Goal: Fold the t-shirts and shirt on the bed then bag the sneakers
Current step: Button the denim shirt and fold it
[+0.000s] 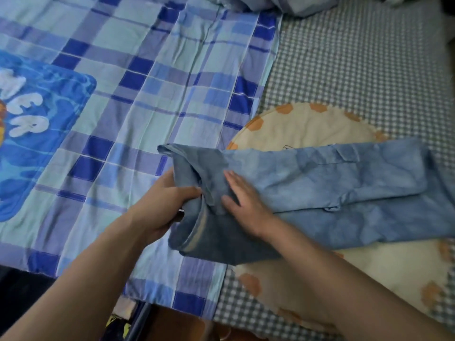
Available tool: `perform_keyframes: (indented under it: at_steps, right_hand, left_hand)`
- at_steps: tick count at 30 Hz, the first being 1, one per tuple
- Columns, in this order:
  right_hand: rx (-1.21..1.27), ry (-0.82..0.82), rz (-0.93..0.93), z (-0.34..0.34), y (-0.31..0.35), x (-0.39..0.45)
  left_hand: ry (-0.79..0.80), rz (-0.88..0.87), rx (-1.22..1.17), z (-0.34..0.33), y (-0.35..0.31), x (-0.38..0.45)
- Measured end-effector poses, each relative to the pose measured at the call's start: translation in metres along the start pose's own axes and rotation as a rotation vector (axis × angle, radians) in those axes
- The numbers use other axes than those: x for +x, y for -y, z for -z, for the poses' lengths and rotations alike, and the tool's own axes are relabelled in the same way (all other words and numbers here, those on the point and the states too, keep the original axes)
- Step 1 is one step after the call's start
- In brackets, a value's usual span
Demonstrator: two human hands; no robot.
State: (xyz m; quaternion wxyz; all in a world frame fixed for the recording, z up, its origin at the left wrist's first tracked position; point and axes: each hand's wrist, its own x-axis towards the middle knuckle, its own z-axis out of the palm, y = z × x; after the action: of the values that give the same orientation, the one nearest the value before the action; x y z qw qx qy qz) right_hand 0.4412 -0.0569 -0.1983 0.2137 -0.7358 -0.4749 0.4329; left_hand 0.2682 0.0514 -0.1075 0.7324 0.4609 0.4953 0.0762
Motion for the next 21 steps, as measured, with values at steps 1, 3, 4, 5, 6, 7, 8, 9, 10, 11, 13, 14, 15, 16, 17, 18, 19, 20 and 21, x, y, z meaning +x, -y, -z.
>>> perform_keyframes:
  at_steps: [1,3,4,5,6,7,8,9,10,11,13,14,15,16,17,18,19,20,21]
  right_hand:
    - [0.365,0.020,-0.083,0.018,0.005,-0.008]
    - [0.982,0.045,-0.199,0.056,0.008,-0.024]
    - [1.233,0.044,-0.233,0.072,0.004,-0.032]
    - [1.346,0.006,-0.258,0.085,-0.004,-0.037]
    - [1.336,-0.042,-0.284,0.092,-0.014,-0.039]
    - [1.215,-0.098,-0.320,0.094,-0.024,-0.039]
    - [1.036,-0.159,-0.362,0.094,-0.036,-0.039]
    - [0.847,-0.223,-0.392,0.091,-0.046,-0.038]
    - [0.688,-0.280,-0.399,0.088,-0.054,-0.035]
    - [0.574,-0.323,-0.386,0.085,-0.058,-0.033]
    - [0.367,-0.403,-0.358,0.076,-0.061,-0.029]
    - [0.251,-0.440,-0.359,0.069,-0.062,-0.028]
    - [0.155,-0.462,-0.349,0.062,-0.063,-0.029]
    - [0.099,-0.460,-0.341,0.054,-0.064,-0.030]
    - [0.077,-0.461,-0.329,0.047,-0.066,-0.031]
    - [0.068,-0.469,-0.314,0.043,-0.067,-0.032]
    - [0.043,-0.489,-0.282,0.041,-0.067,-0.035]
    - [-0.017,-0.528,-0.259,0.041,-0.067,-0.040]
    - [-0.113,-0.596,-0.246,0.041,-0.067,-0.049]
  left_hand:
    - [0.017,-0.060,0.045,-0.021,-0.010,-0.003]
    - [0.048,-0.108,0.126,-0.070,-0.019,0.001]
    - [0.069,-0.114,0.161,-0.097,-0.015,0.011]
    - [0.080,-0.119,0.194,-0.125,-0.007,0.023]
    - [0.076,-0.114,0.277,-0.150,0.004,0.036]
    - [0.073,-0.101,0.399,-0.171,0.014,0.048]
    - [0.077,-0.095,0.516,-0.187,0.025,0.058]
    - [0.097,-0.099,0.604,-0.196,0.035,0.063]
    - [0.120,-0.104,0.629,-0.200,0.042,0.064]
    - [0.129,-0.098,0.598,-0.197,0.047,0.061]
    - [0.093,-0.172,0.490,-0.176,0.054,0.050]
    - [0.001,-0.278,0.487,-0.161,0.054,0.047]
    - [-0.131,-0.425,0.555,-0.145,0.051,0.049]
    - [-0.254,-0.579,0.670,-0.129,0.046,0.057]
    - [-0.329,-0.701,0.809,-0.116,0.037,0.072]
    - [-0.318,-0.745,0.964,-0.106,0.025,0.091]
    - [-0.243,-0.690,1.105,-0.099,0.010,0.111]
    - [-0.132,-0.560,1.231,-0.096,-0.005,0.130]
    - [-0.021,-0.436,1.360,-0.097,-0.017,0.147]
